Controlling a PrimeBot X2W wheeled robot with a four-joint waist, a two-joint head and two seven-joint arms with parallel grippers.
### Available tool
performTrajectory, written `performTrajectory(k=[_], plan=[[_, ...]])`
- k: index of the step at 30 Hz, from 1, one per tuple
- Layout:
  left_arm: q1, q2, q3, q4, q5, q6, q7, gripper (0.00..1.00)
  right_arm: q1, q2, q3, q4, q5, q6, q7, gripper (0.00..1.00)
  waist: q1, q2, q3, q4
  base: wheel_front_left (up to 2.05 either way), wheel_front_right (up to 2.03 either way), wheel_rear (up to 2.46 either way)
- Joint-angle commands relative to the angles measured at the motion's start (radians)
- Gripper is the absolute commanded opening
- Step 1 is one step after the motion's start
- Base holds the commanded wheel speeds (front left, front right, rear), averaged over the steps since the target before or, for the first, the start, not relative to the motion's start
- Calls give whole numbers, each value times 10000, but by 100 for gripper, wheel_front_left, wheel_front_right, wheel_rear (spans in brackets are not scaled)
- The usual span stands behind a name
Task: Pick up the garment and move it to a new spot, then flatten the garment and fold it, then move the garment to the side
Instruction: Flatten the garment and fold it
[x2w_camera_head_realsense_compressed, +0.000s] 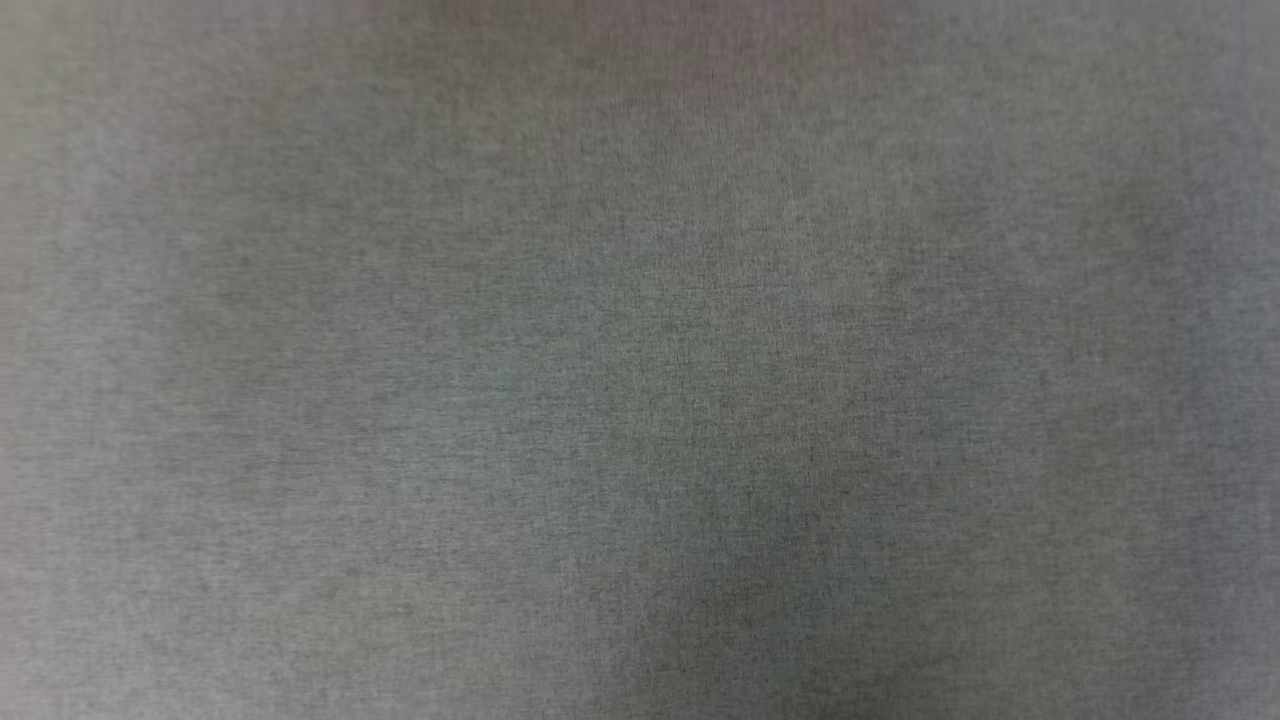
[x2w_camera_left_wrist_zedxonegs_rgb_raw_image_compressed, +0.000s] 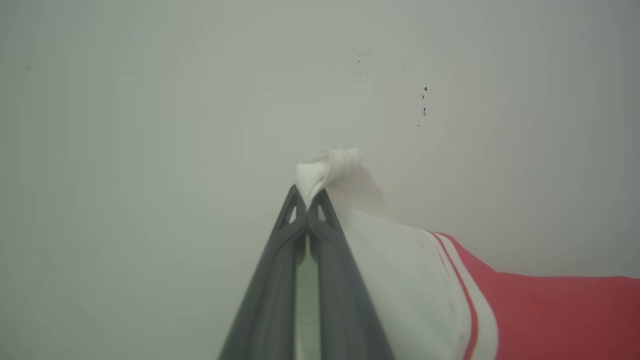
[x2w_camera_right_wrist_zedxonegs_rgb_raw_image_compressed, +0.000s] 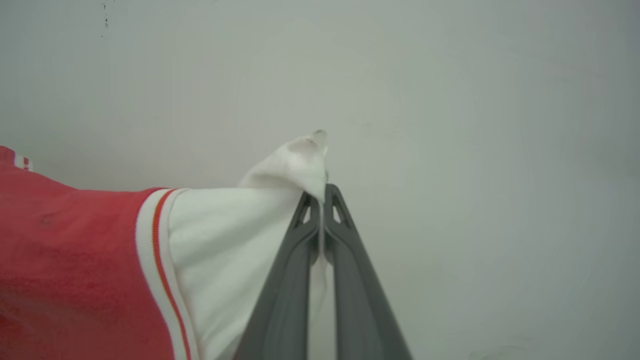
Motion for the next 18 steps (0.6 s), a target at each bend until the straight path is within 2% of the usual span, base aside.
performTrajectory(k=[1,9,18], plan=[[-262,48,-30,16,73,-82,-96,0,-289,51,-26,104,-38,-14,-221,0,-1,0,384,-104,0,0,0],[-1047,-54,-113,411,39,-389,-154,0,-1206,97,104,680,1,-14,-673,0,-1,0,1178,-176,0,0,0],[-759,-339,-213,1467,-230,-881,-311,0,-739,325,579,1519,413,-14,-941,0,-1,0,1809,-249,0,0,0]])
